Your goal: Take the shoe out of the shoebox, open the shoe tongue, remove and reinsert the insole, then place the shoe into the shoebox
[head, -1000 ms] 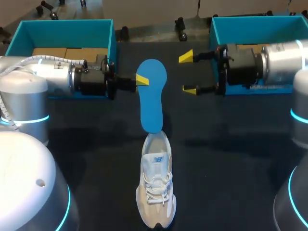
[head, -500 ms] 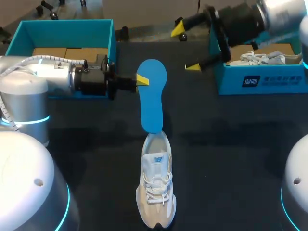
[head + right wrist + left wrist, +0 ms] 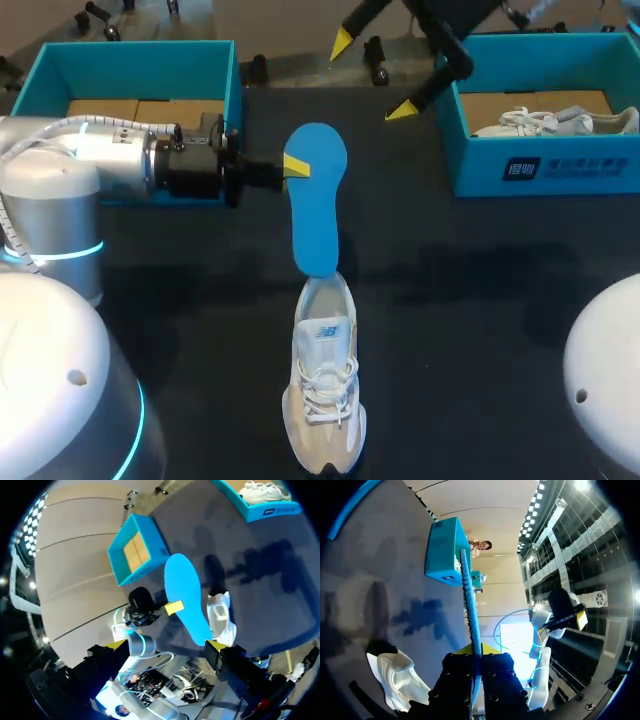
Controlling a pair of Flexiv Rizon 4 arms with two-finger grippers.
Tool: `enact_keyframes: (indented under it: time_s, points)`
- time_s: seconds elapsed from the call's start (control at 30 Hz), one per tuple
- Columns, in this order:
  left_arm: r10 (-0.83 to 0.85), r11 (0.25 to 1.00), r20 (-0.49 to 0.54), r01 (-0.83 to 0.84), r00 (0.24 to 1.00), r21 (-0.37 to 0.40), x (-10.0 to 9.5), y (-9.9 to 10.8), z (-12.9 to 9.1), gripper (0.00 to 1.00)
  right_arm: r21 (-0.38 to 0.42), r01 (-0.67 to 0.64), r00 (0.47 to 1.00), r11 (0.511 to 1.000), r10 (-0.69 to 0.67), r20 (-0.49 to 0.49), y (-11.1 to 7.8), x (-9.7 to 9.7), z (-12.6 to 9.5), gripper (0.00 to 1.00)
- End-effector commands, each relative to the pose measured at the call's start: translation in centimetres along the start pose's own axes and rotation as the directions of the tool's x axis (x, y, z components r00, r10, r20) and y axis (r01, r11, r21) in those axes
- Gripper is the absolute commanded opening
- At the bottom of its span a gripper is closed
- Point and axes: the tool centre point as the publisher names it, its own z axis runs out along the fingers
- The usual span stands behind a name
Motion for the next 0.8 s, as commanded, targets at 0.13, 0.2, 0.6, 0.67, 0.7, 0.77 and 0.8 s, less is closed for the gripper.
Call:
enact_keyframes:
  time_s: [0.13,0.2,0.6,0.67,0.7,0.77,0.8]
  points:
    - [0.000,1.000,0.003,0.000,1.000,0.000,0.0,0.1,-0.1,0.00,0.028,-0.023,0.911,0.999,0.010,0.413,0.0,1.3,1.1,1.00]
    - [0.000,1.000,0.003,0.000,1.000,0.000,0.0,0.1,-0.1,0.00,0.032,-0.031,0.896,0.999,0.014,0.443,-0.1,1.6,1.5,1.00]
    - [0.000,1.000,0.003,0.000,1.000,0.000,0.0,0.1,-0.1,0.00,-0.067,0.036,0.860,0.997,0.003,0.510,-0.8,3.6,4.3,1.00]
    - [0.000,1.000,0.003,0.000,1.000,0.000,0.0,0.1,-0.1,0.00,-0.076,0.056,0.861,0.996,-0.009,0.508,-0.8,3.7,4.7,1.00]
    - [0.000,1.000,0.003,0.000,1.000,0.000,0.0,0.1,-0.1,0.00,-0.074,0.065,0.861,0.995,-0.018,0.508,-0.8,3.7,4.9,1.00]
    - [0.000,1.000,0.003,0.000,1.000,0.000,0.0,0.1,-0.1,0.00,-0.072,0.087,0.863,0.994,-0.039,0.504,-0.7,3.7,5.1,1.00]
    - [0.000,1.000,0.003,0.000,1.000,0.000,0.0,0.1,-0.1,0.00,-0.070,0.093,0.862,0.993,-0.045,0.505,-0.7,3.8,5.2,1.00]
